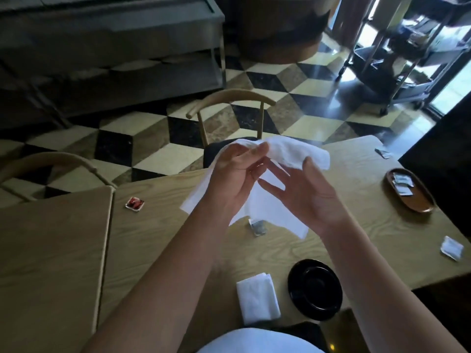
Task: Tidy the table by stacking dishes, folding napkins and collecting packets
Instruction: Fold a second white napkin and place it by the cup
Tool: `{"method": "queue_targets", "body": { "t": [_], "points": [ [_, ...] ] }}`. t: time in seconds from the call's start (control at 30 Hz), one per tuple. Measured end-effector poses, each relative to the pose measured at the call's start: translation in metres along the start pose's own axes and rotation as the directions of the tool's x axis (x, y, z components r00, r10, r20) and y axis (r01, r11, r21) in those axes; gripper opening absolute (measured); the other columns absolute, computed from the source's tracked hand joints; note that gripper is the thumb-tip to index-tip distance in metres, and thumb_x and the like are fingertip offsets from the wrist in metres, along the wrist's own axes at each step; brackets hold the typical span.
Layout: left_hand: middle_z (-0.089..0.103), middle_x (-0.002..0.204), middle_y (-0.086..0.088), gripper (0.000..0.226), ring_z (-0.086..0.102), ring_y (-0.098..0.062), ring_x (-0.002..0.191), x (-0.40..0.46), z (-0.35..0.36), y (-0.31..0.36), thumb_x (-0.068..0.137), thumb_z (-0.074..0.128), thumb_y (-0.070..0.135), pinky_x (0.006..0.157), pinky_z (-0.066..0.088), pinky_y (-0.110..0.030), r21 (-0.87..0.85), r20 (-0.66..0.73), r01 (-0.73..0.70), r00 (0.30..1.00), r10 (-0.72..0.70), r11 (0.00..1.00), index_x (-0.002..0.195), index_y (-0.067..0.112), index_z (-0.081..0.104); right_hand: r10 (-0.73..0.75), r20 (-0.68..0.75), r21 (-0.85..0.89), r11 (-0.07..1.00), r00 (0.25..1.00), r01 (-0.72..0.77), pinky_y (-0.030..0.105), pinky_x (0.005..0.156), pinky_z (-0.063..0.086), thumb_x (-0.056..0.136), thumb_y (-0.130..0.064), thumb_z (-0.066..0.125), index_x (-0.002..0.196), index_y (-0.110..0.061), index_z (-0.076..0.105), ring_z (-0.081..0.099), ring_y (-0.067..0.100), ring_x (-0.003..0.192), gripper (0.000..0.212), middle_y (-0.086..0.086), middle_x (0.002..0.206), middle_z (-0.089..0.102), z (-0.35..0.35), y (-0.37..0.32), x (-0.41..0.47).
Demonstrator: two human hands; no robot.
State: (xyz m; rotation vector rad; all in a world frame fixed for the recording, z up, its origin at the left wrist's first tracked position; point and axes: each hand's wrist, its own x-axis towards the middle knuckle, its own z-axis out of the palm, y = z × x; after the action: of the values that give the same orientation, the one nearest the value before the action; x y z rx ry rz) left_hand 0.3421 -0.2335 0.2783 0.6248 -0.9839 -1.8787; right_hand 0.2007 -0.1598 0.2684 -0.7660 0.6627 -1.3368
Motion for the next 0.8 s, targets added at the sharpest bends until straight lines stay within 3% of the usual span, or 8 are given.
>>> {"method": "queue_targets", "body": {
  "t": [0.1, 0.2, 0.27, 0.3, 0.37, 0.43, 0.63, 0.8],
  "points": [
    [0.072, 0.082, 0.000, 0.014, 0.067, -0.015, 0.081, -0.015, -0.005, 0.020, 0.089, 0.068, 0.025, 0.070, 0.044, -0.029, 0.211, -0.002, -0.048, 0.999, 0.050, 0.976, 0.078, 0.017, 0.073, 0.009, -0.114, -0.327, 0.944, 0.993, -0.046, 0.049, 0.112, 0.041, 0.087, -0.061, 0.062, 0.131, -0.017, 0.064, 0.053, 0.014, 0.134, 0.062, 0.003, 0.138, 0.063, 0.045, 0.000, 0.020],
    [0.075, 0.088, -0.006, 0.016, 0.071, -0.020, 0.087, -0.030, -0.014, 0.026, 0.091, 0.061, 0.017, 0.071, 0.051, -0.030, 0.174, -0.050, -0.122, 0.990, 0.133, 0.977, 0.085, 0.014, 0.076, -0.030, -0.283, -0.412, 0.906, 0.959, -0.093, 0.052, 0.109, 0.045, 0.086, -0.062, 0.064, 0.114, -0.017, 0.073, 0.065, 0.018, 0.119, 0.054, 0.006, 0.119, 0.074, 0.082, 0.010, 0.035],
    [0.074, 0.087, -0.005, 0.015, 0.071, -0.018, 0.084, -0.039, -0.026, 0.031, 0.091, 0.060, 0.015, 0.071, 0.052, -0.030, -0.014, -0.112, -0.132, 0.985, 0.129, 0.991, 0.089, 0.010, 0.074, -0.056, -0.362, -0.436, 0.893, 0.930, -0.116, 0.055, 0.107, 0.045, 0.087, -0.056, 0.061, 0.103, -0.018, 0.076, 0.067, 0.026, 0.113, 0.044, 0.010, 0.110, 0.075, 0.100, 0.018, 0.042],
    [0.071, 0.084, -0.005, 0.015, 0.069, -0.016, 0.079, -0.043, -0.034, 0.035, 0.091, 0.062, 0.018, 0.067, 0.053, -0.028, -0.198, -0.144, -0.101, 0.987, 0.073, 0.975, 0.088, 0.008, 0.072, -0.069, -0.373, -0.432, 0.895, 0.925, -0.107, 0.055, 0.106, 0.046, 0.089, -0.052, 0.060, 0.099, -0.018, 0.077, 0.068, 0.028, 0.110, 0.039, 0.010, 0.107, 0.076, 0.107, 0.021, 0.044],
    [0.063, 0.071, -0.008, 0.027, 0.062, -0.016, 0.064, -0.052, -0.058, 0.044, 0.090, 0.064, 0.027, 0.060, 0.049, -0.026, -0.569, -0.193, -0.053, 0.979, -0.070, 0.821, 0.075, 0.004, 0.069, -0.077, -0.340, -0.406, 0.911, 0.937, -0.072, 0.047, 0.100, 0.051, 0.089, -0.047, 0.060, 0.097, -0.022, 0.078, 0.071, 0.023, 0.105, 0.031, 0.006, 0.102, 0.078, 0.122, 0.027, 0.046],
    [0.052, 0.058, -0.005, 0.042, 0.052, -0.014, 0.055, -0.059, -0.091, 0.050, 0.094, 0.053, 0.031, 0.058, 0.043, -0.023, -0.708, -0.269, -0.087, 0.951, -0.153, 0.701, 0.062, 0.006, 0.059, -0.087, -0.283, -0.393, 0.919, 0.955, -0.033, 0.037, 0.087, 0.053, 0.087, -0.043, 0.060, 0.088, -0.029, 0.080, 0.074, 0.019, 0.097, 0.024, -0.001, 0.094, 0.079, 0.135, 0.032, 0.044],
    [0.030, 0.043, 0.006, 0.024, 0.031, -0.008, 0.039, -0.080, -0.177, 0.052, 0.087, 0.040, 0.013, 0.053, 0.026, -0.014, -0.712, -0.422, -0.074, 0.840, -0.341, 0.698, 0.065, 0.021, 0.033, -0.076, -0.209, -0.398, 0.917, 0.975, -0.014, 0.030, 0.071, 0.056, 0.098, -0.034, 0.053, 0.080, -0.024, 0.082, 0.073, 0.022, 0.081, 0.035, 0.013, 0.088, 0.078, 0.132, 0.044, 0.023],
    [0.048, 0.052, -0.003, 0.029, 0.049, -0.014, 0.042, -0.085, -0.225, 0.046, 0.097, 0.047, 0.025, 0.043, 0.043, -0.020, -0.603, -0.564, -0.044, 0.729, -0.387, 0.797, 0.073, 0.010, 0.053, -0.065, -0.398, -0.523, 0.835, 0.915, -0.168, 0.026, 0.051, 0.051, 0.100, -0.023, 0.048, 0.072, -0.015, 0.077, 0.067, 0.016, 0.058, 0.041, 0.008, 0.072, 0.075, 0.104, 0.063, 0.034]
  ]
}}
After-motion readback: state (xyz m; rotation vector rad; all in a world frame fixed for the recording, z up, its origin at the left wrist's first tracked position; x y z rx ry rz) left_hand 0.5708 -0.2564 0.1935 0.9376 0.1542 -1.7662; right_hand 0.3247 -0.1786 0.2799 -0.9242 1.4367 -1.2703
